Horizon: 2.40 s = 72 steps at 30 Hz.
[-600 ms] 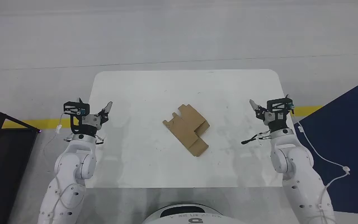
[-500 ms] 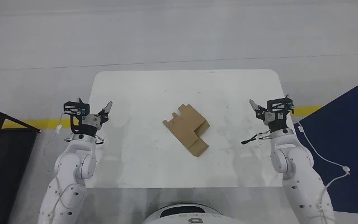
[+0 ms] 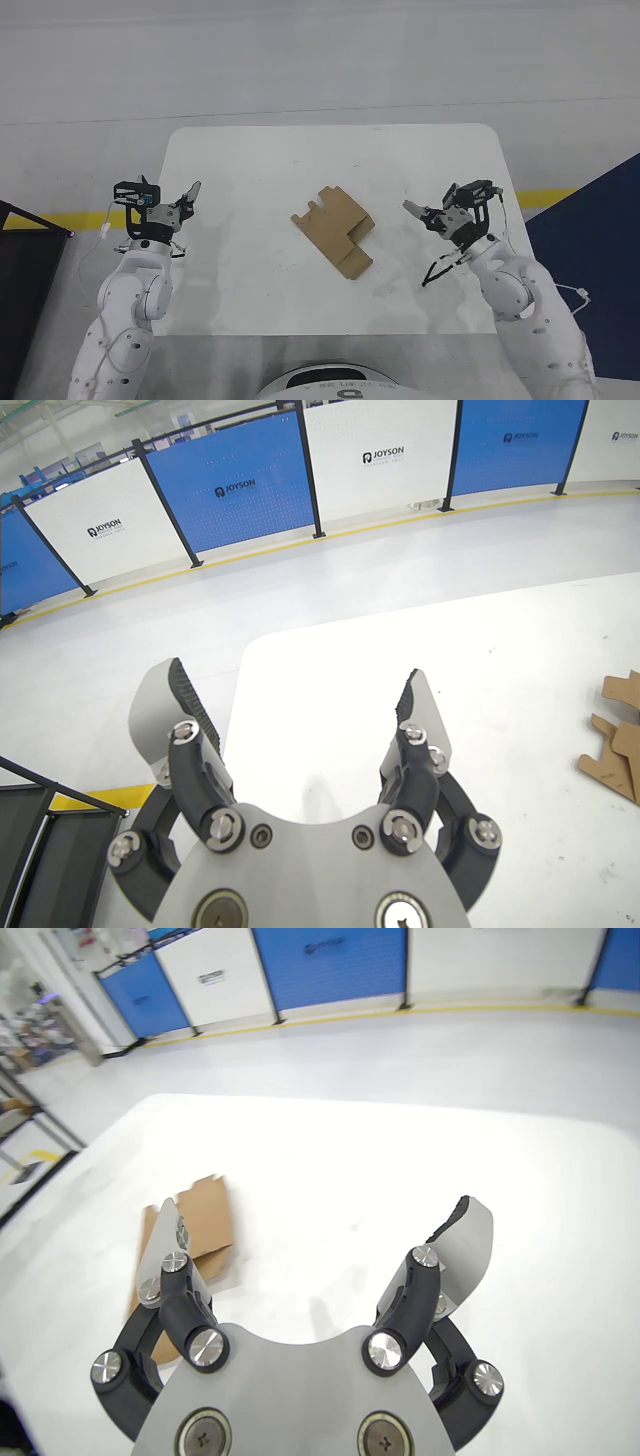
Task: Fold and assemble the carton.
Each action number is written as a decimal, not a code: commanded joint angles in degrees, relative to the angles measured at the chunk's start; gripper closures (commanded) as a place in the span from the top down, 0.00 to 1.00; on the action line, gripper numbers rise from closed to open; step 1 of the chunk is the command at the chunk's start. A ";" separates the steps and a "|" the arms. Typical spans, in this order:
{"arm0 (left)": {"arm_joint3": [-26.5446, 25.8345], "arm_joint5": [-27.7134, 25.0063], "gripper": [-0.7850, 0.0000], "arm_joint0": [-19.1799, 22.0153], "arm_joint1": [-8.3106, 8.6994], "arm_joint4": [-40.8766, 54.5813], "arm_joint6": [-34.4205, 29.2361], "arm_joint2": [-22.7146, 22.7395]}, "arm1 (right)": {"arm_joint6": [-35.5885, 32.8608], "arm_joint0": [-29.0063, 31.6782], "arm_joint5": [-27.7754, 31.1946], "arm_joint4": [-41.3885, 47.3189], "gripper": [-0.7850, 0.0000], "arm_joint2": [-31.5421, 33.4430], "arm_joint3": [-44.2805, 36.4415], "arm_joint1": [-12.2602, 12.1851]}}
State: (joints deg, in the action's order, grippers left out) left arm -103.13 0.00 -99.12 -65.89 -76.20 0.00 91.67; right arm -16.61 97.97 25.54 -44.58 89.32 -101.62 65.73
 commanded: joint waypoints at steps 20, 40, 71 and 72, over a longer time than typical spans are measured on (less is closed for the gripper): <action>0.00 0.00 1.00 0.00 0.00 0.00 0.00 0.00 | -32.10 -11.37 -9.53 37.48 0.44 -5.68 11.24 -0.60; 0.00 0.00 1.00 0.00 0.00 0.00 0.00 0.00 | -34.12 -16.33 -21.08 34.23 0.48 -12.55 14.26 -0.57; 0.00 0.00 1.00 0.00 0.00 0.00 0.00 0.00 | -39.55 -29.26 -17.89 44.30 0.00 -23.50 30.33 1.48; 0.00 0.00 1.00 0.00 0.00 0.00 0.00 0.00 | -40.03 -29.31 -16.44 45.85 0.00 -23.28 30.49 1.48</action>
State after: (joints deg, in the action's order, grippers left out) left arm -103.13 0.00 -99.12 -65.89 -76.20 0.00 91.67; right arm -56.30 68.67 8.02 0.03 65.87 -71.21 67.21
